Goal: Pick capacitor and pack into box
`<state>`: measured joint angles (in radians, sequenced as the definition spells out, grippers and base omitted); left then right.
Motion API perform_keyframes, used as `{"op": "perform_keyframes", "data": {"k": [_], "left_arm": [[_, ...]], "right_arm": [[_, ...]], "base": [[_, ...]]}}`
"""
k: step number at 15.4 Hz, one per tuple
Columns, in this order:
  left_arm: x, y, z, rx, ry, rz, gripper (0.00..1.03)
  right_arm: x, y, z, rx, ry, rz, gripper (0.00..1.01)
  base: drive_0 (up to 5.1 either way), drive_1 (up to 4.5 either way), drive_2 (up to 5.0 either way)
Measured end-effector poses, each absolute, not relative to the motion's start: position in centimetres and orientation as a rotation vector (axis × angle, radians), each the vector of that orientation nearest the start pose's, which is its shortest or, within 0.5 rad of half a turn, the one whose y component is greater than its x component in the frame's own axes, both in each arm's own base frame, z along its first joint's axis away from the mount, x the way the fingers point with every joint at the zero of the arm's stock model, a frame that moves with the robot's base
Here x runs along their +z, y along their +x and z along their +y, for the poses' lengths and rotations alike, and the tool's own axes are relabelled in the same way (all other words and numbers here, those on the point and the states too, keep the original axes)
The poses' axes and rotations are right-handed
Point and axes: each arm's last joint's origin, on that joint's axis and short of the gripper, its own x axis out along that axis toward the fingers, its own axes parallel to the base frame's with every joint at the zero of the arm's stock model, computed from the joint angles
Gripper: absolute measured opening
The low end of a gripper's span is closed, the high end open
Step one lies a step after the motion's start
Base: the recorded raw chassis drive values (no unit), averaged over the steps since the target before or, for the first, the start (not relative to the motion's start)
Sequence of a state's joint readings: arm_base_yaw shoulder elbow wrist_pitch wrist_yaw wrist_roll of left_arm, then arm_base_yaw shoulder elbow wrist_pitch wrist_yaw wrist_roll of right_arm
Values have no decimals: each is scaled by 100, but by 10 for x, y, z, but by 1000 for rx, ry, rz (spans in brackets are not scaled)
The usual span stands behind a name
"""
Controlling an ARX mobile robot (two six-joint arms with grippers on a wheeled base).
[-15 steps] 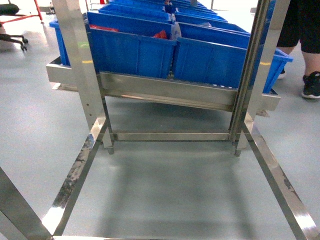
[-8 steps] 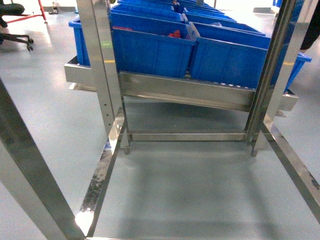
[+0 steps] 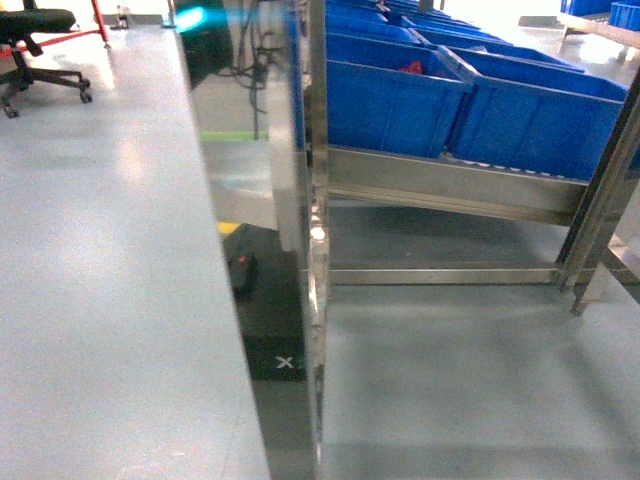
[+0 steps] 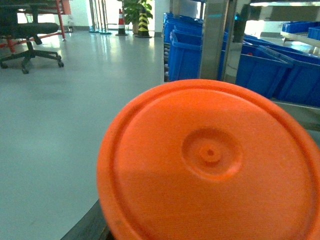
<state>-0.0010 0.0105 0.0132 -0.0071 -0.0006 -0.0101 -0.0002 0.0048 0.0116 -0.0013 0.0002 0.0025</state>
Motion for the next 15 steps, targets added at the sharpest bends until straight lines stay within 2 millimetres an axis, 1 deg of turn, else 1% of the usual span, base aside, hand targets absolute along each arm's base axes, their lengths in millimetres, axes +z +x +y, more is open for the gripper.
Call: {"op": "perform_keyframes", "data": {"k": [15], "left_arm": [[167, 98, 0, -1, -10, 4, 44]], "right_arm": [[167, 97, 0, 0, 2, -3, 98]], "base": [[-493, 247, 247]]}}
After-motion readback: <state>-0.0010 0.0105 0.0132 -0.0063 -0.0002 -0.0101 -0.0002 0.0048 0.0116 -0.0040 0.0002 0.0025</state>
